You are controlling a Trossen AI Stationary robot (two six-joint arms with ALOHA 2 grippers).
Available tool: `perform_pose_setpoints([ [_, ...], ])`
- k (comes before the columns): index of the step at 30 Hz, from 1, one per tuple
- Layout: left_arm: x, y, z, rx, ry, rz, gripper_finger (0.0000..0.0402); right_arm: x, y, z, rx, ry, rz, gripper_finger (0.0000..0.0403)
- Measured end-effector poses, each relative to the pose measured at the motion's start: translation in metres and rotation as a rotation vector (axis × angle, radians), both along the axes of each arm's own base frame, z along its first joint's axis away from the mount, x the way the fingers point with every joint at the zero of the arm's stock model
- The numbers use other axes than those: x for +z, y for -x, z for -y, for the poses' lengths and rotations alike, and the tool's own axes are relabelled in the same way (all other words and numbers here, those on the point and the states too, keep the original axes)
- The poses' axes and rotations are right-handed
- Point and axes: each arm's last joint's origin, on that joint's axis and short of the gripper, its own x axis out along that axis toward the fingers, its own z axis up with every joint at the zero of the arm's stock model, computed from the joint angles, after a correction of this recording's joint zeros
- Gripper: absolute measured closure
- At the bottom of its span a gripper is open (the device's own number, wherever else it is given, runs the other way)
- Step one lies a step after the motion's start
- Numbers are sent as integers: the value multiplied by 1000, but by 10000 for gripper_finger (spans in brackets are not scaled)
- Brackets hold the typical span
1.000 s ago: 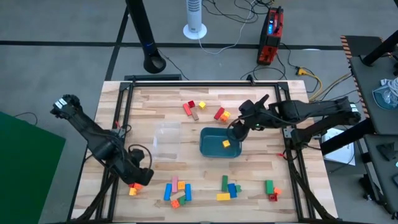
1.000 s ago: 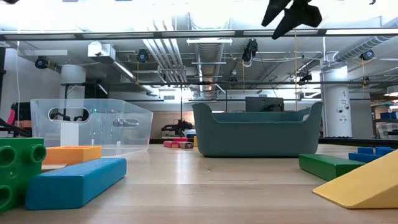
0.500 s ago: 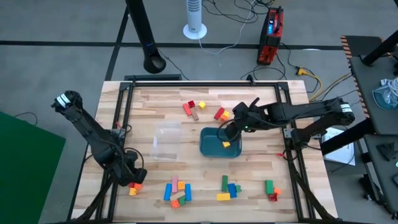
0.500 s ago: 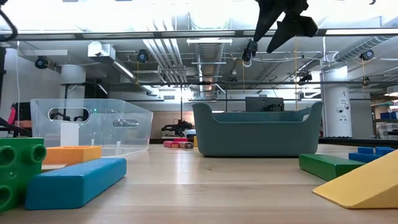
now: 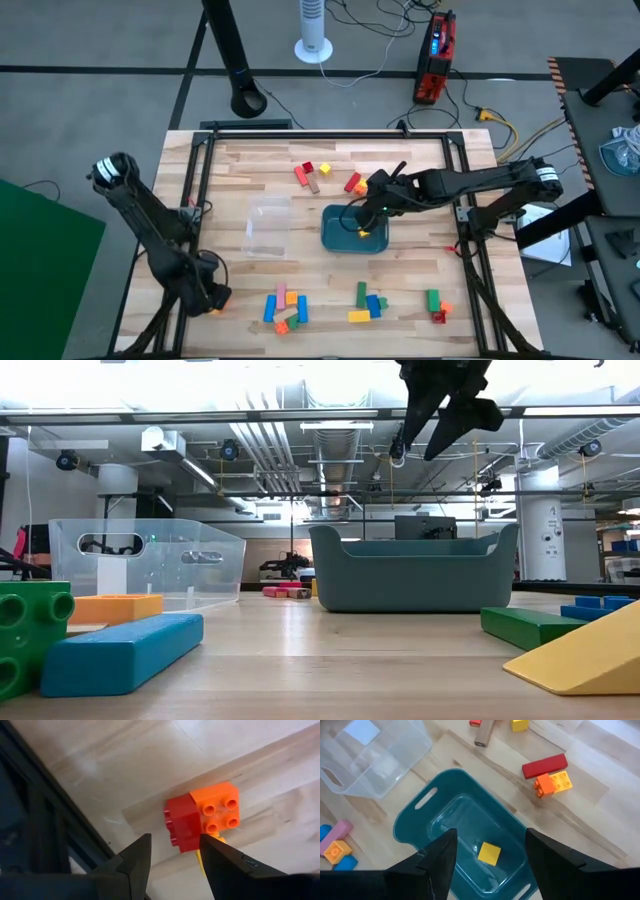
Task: Sort blocks by size
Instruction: Put the bottom left red square game piece into the blue bin
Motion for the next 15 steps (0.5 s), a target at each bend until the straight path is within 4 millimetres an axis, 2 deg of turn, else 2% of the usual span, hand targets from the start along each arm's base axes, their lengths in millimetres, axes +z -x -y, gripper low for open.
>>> perform_pose_setpoints([
  [15, -14, -6, 10, -10, -32, -5, 248, 1, 0, 0, -1, -1, 6, 182],
])
